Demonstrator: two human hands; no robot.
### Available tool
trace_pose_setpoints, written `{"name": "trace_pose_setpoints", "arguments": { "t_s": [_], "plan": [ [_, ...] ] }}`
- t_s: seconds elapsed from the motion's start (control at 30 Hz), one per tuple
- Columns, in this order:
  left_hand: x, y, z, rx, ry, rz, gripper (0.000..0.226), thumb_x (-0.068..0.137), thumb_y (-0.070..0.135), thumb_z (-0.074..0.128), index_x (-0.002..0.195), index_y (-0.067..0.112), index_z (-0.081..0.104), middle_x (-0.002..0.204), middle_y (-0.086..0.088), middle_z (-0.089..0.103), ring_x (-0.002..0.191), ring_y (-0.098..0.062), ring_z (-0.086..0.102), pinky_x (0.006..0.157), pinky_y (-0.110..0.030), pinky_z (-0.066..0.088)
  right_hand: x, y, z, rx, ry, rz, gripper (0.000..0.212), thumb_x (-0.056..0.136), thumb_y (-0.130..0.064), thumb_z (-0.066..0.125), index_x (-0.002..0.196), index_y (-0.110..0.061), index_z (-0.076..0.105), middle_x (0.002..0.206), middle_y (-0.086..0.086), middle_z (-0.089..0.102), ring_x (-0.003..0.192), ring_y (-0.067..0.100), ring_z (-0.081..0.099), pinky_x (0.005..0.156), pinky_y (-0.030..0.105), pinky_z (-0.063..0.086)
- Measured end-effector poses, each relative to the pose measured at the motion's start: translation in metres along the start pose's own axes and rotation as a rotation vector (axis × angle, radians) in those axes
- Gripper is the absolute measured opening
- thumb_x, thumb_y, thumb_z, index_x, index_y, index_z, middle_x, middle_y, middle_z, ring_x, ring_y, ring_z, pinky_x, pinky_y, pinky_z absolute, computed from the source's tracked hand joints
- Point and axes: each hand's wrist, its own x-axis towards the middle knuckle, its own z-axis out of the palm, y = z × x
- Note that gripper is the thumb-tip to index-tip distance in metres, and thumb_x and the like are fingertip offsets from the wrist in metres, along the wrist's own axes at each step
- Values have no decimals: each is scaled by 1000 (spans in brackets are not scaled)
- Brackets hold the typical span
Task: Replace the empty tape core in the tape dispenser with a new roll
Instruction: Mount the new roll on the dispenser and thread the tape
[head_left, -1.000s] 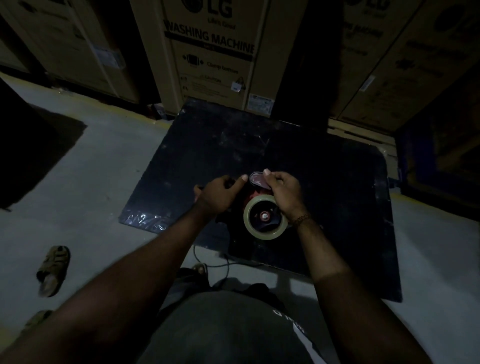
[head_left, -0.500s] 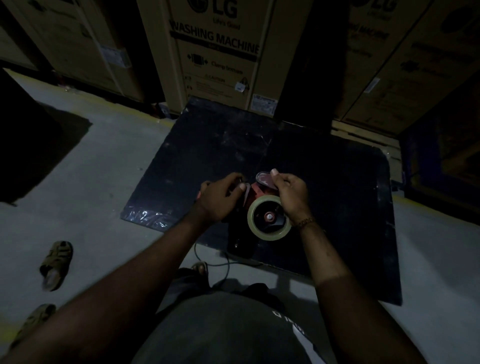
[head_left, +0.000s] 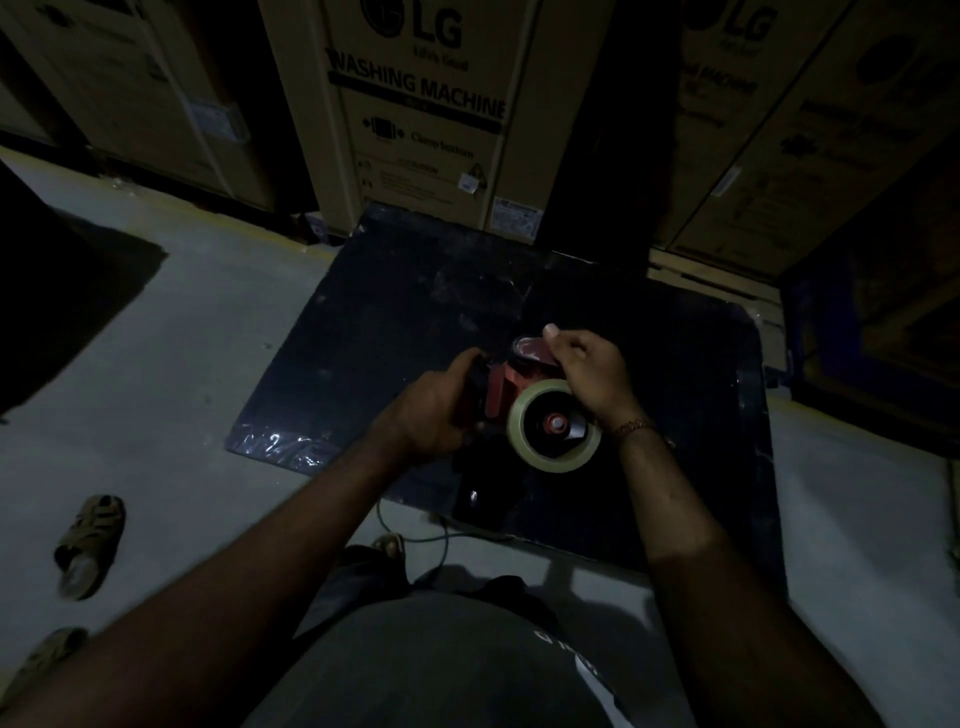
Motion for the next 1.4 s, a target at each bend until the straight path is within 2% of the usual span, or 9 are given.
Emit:
{"name": "trace_pose_setpoints", "arguments": {
  "t_s": [0.13,0.23,0.4,0.57,0.67,0.8,1.03,1.17,1.4],
  "plan": [
    [1,-3,3,41,49,-17,106,74,45,70,163,15,20,116,-14,79,102,-39,76,82,-45,62,-11,-12,-4,-63,190,4,52,101,-63,53,122,-16,62,108,-3,68,89,9,64,68,24,46],
    [3,-2,1,33,66,-43,106,75,38,72,163,14,18,111,-16,79,96,-39,76,79,-50,63,-26,-6,9,-110,342,142,49,101,-54,59,124,-11,58,116,4,63,96,19,62,75,28,43],
    [0,2,-4,-25,119,-76,100,75,37,74,160,18,23,104,-13,80,92,-37,77,76,-50,64,-31,3,23,-60,327,128,17,105,-26,59,108,-13,69,116,8,71,100,21,65,74,21,44],
    [-3,0,-8,-62,139,-70,99,75,38,77,159,18,28,108,-15,79,97,-39,77,78,-49,63,-25,5,22,-86,266,32,16,106,-15,60,111,-7,73,106,6,70,75,-2,56,50,-2,39],
    [-4,-2,-10,-56,156,-66,100,73,40,74,160,16,30,108,-14,80,97,-38,77,79,-47,63,-21,8,21,-115,216,-18,15,106,-14,61,110,-6,73,104,5,70,76,-3,58,51,-4,40],
    [-5,-9,-13,-32,158,-65,103,73,41,75,160,16,27,108,-12,80,96,-36,78,79,-48,64,-18,11,24,-145,149,-65,11,104,-16,64,106,-12,74,105,2,74,94,13,67,61,-2,44],
    [-5,-9,-13,-12,155,-105,100,73,42,71,159,21,23,101,-11,81,93,-37,77,75,-48,63,-25,3,25,-140,163,-83,10,101,-20,70,105,-11,69,95,-5,66,65,-14,67,55,5,51],
    [-4,-7,-11,6,157,-125,98,74,28,77,157,23,24,102,-12,81,94,-38,77,75,-49,63,-29,1,42,-317,297,-160,28,91,-47,74,99,-21,70,109,1,65,105,22,65,84,40,60],
    [-4,0,-4,98,159,-186,97,80,13,80,161,15,26,108,-20,77,97,-42,75,76,-46,61,-42,-9,66,-482,423,-222,32,84,-45,80,99,-18,74,111,3,66,109,28,62,84,41,56]
  ]
}}
